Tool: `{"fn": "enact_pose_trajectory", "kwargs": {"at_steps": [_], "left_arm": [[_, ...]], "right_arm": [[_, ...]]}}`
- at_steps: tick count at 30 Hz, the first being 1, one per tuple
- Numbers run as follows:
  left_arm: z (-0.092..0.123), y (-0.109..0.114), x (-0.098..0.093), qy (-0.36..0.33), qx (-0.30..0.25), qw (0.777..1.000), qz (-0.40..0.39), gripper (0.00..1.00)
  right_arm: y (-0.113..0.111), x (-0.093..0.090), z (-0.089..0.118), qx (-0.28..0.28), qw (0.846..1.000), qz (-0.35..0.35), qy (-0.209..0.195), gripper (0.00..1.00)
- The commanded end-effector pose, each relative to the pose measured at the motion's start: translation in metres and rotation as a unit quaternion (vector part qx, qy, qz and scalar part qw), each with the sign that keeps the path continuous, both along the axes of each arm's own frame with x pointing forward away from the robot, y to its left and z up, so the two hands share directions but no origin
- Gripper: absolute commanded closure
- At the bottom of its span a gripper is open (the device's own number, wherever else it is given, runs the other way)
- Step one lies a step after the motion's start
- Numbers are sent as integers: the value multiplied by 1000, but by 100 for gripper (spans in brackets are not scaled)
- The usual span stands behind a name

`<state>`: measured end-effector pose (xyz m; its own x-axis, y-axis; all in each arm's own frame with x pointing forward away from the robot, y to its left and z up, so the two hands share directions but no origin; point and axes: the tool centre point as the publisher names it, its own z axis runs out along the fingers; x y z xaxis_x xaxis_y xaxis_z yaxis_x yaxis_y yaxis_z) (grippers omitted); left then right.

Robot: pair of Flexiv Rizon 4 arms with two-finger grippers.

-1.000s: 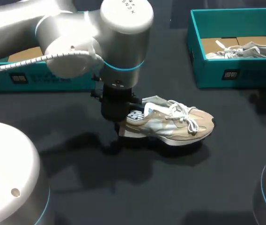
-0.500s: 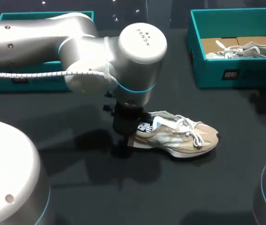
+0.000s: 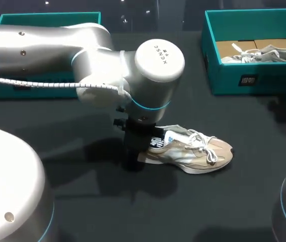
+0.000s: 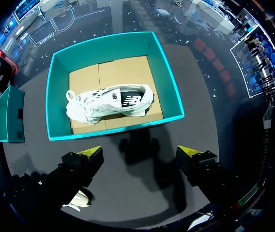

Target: Take the shoe out of the shoebox, open the shoe tongue, remove and reinsert the insole, then place the shoe into the shoebox

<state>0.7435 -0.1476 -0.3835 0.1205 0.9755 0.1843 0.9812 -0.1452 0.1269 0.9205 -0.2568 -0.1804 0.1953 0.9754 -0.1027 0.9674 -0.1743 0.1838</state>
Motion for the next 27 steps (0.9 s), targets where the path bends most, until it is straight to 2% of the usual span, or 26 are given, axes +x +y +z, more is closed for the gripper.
{"fn": "enact_pose_trajectory", "kwargs": {"at_steps": [1, 3, 4, 7, 15, 18, 20, 21, 22, 27], "left_arm": [[-2, 0, 1, -3, 1, 1000, 5, 75], [0, 1, 3, -1, 1, 1000, 15, 44], [3, 2, 4, 0, -1, 1000, 21, 0], [18, 5, 3, 4, -15, 999, 32, 0], [84, 14, -4, 18, -93, 991, 97, 0], [105, 18, -6, 36, -124, 977, 170, 0], [118, 22, -7, 75, -138, 955, 252, 0], [123, 28, -9, 111, -136, 936, 304, 0], [126, 32, -12, 117, -121, 928, 333, 0], [126, 32, -12, 117, -121, 928, 333, 0]], "right_arm": [[0, -1, 0, 0, 1000, 0, 0, 0], [0, -1, 0, 0, 1000, 0, 0, 0], [0, -1, 0, 0, 1000, 0, 0, 0], [0, -1, 0, 0, 1000, 0, 0, 0], [0, -1, 0, 0, 1000, 0, 0, 0], [0, -1, 0, 0, 1000, 0, 0, 0], [0, -1, 0, 0, 1000, 0, 0, 0], [0, -1, 0, 0, 1000, 0, 0, 0], [0, -1, 0, 0, 1000, 0, 0, 0], [0, -1, 0, 0, 1000, 0, 0, 0]]}}
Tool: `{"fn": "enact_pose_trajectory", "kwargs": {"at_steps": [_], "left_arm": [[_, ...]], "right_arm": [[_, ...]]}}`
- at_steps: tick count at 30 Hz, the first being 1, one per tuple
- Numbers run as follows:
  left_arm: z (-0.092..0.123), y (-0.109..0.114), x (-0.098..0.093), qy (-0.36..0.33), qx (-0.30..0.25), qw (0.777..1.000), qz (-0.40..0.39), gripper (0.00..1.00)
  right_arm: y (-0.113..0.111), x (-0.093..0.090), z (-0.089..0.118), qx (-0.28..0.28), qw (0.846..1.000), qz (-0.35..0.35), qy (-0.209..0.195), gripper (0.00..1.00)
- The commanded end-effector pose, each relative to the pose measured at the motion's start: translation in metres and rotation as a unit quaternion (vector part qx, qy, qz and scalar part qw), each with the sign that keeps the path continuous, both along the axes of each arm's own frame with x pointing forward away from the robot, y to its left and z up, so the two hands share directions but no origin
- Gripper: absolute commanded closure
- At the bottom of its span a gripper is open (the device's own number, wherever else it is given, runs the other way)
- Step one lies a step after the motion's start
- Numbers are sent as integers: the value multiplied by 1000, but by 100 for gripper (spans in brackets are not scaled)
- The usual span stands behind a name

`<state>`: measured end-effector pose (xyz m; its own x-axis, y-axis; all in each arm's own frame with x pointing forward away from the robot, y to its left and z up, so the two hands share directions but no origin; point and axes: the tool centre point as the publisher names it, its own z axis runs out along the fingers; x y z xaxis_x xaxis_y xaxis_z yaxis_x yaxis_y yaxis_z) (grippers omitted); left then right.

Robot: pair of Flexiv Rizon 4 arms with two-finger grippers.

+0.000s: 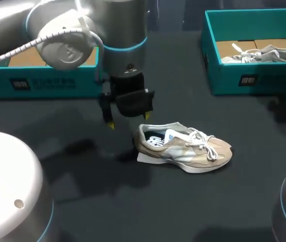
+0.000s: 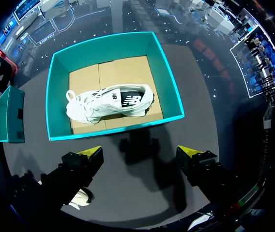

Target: Take the shoe out of the shoebox, open the shoe tongue, remove and reinsert the insole, then place the shoe into the shoebox

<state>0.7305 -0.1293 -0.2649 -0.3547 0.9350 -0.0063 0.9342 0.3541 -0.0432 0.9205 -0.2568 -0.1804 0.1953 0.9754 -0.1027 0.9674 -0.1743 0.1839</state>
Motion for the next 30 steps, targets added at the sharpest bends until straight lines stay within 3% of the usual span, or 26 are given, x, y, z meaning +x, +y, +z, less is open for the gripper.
{"fn": "enact_pose_trajectory", "kwargs": {"at_steps": [1, 9, 10, 15, 19, 21, 23, 30], "left_arm": [[7, 13, 1, 49, -23, 995, 88, 0], [7, 13, 1, 49, -23, 995, 88, 0], [4, 15, 5, 73, -40, 988, 131, 0], [-6, 35, 10, 177, -97, 945, 259, 0], [-11, 50, 0, 227, -159, 903, 327, 0], [-12, 53, -2, 263, -192, 868, 375, 0], [-17, 56, 6, 294, -201, 795, 490, 0], [-17, 56, 6, 294, -201, 795, 490, 0]], "right_arm": [[0, -1, 0, 0, 1000, 0, 0, 0], [0, -1, 0, 0, 1000, 0, 0, 0], [0, -1, 0, 0, 1000, 0, 0, 0], [0, -1, 0, 0, 1000, 0, 0, 0], [0, -1, 0, 0, 1000, 0, 0, 0], [0, -1, 0, 0, 1000, 0, 0, 0], [0, -1, 0, 0, 1000, 0, 0, 0], [0, -1, 0, 0, 1000, 0, 0, 0]]}}
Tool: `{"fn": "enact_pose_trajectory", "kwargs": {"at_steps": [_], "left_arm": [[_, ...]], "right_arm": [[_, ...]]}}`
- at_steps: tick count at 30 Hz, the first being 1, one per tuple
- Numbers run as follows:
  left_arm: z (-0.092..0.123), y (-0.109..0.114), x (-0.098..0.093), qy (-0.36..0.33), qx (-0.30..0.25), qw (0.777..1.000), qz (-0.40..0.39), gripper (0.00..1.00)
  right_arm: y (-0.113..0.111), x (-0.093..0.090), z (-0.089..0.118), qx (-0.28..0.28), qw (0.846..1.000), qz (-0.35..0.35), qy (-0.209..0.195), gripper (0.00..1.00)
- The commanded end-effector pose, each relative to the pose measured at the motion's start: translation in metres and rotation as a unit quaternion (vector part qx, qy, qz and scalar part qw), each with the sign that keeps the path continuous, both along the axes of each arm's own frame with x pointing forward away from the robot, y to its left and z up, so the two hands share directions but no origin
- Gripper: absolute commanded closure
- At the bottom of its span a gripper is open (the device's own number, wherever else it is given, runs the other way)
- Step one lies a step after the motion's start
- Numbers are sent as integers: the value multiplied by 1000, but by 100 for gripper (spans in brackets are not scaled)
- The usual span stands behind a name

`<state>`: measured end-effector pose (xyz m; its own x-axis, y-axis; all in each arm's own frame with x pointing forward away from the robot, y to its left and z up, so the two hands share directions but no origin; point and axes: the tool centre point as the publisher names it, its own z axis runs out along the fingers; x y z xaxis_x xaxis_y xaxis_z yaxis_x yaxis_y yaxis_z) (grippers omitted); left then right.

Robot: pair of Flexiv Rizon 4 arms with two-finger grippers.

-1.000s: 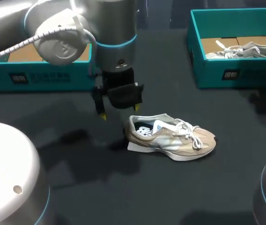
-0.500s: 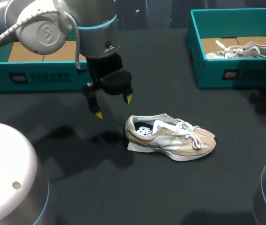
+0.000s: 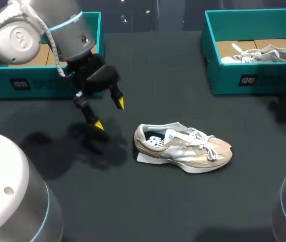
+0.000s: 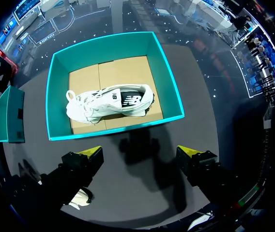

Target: Take the shoe out of the shoebox, open the shoe tongue, remove and reinsert the insole, then place the shoe into the shoebox

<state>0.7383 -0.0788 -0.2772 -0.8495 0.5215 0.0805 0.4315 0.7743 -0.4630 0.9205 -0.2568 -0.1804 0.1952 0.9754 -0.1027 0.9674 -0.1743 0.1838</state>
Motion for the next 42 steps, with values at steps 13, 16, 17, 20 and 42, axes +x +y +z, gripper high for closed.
{"fn": "enact_pose_trajectory", "kwargs": {"at_steps": [13, 16, 17, 20, 42], "left_arm": [[-42, 16, -6, 175, -207, 922, 276, 0], [-52, 23, -9, 178, -239, 911, 283, 0], [-54, 25, -12, 170, -252, 911, 280, 0], [-56, 30, -16, 166, -280, 904, 278, 0], [-85, 40, -15, 128, -301, 907, 265, 0]], "right_arm": [[0, -1, 0, 0, 1000, 0, 0, 0], [0, -1, 0, 0, 1000, 0, 0, 0], [0, -1, 0, 0, 1000, 0, 0, 0], [0, -1, 0, 0, 1000, 0, 0, 0], [0, -1, 0, 0, 1000, 0, 0, 0]]}}
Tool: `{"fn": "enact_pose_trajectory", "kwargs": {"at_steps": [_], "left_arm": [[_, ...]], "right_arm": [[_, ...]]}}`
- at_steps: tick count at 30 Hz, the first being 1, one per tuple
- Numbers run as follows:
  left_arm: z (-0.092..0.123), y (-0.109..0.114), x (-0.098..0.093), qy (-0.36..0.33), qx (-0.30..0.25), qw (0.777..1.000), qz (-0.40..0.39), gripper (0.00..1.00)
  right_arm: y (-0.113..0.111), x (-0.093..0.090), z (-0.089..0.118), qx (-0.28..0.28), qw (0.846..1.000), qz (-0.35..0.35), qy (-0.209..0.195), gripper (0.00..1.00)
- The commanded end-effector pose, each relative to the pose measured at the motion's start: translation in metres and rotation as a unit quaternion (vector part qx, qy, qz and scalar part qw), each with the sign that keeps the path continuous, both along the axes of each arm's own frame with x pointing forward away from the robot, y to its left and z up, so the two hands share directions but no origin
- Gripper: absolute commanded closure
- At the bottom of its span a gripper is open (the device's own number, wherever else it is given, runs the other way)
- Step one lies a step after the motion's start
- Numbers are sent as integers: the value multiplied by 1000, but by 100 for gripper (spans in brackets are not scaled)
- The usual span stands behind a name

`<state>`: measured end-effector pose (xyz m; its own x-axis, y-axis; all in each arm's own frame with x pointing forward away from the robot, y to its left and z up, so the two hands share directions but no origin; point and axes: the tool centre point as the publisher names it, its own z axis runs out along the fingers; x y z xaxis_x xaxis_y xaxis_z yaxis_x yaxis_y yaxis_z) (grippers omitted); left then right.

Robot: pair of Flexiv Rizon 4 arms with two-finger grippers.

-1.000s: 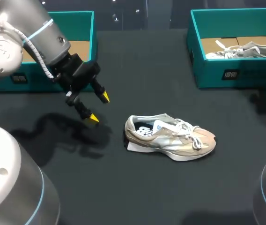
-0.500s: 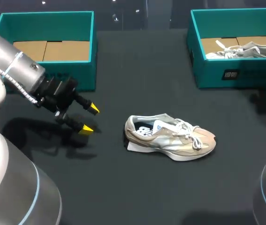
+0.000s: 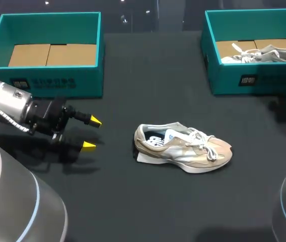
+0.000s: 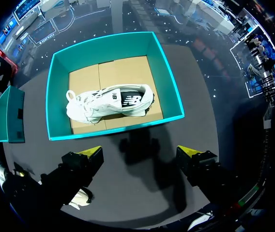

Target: Take the shoe out of the shoebox, open the shoe tongue, remove and reinsert the insole, then place the shoe into the shoebox

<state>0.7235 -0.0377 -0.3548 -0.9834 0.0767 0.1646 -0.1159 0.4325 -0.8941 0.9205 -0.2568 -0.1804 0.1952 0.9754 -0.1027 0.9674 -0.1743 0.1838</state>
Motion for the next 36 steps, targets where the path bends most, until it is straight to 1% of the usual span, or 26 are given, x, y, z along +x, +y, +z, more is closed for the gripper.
{"fn": "enact_pose_trajectory", "kwargs": {"at_steps": [1, 5, 10, 13, 21, 26, 36], "left_arm": [[-10, -1, 1, -17, -9, 1000, 10, 0], [-16, 0, 8, -36, -6, 999, 20, 0], [-24, 1, 11, -61, -8, 998, 20, 0], [-29, 0, 11, -64, -9, 998, 19, 0], [-31, -4, 14, -59, -11, 998, 18, 0], [-34, -14, 15, -65, -15, 998, 13, 0], [-43, -41, 20, -71, -21, 997, -5, 0]], "right_arm": [[0, -1, 0, 0, 1000, 0, 0, 0], [0, -1, 0, 0, 1000, 0, 0, 0], [0, -1, 0, 0, 1000, 0, 0, 0], [0, -1, 0, 0, 1000, 0, 0, 0], [0, -1, 0, 0, 1000, 0, 0, 0], [0, -1, 0, 0, 1000, 0, 0, 0], [0, -1, 0, 0, 1000, 0, 0, 0]]}}
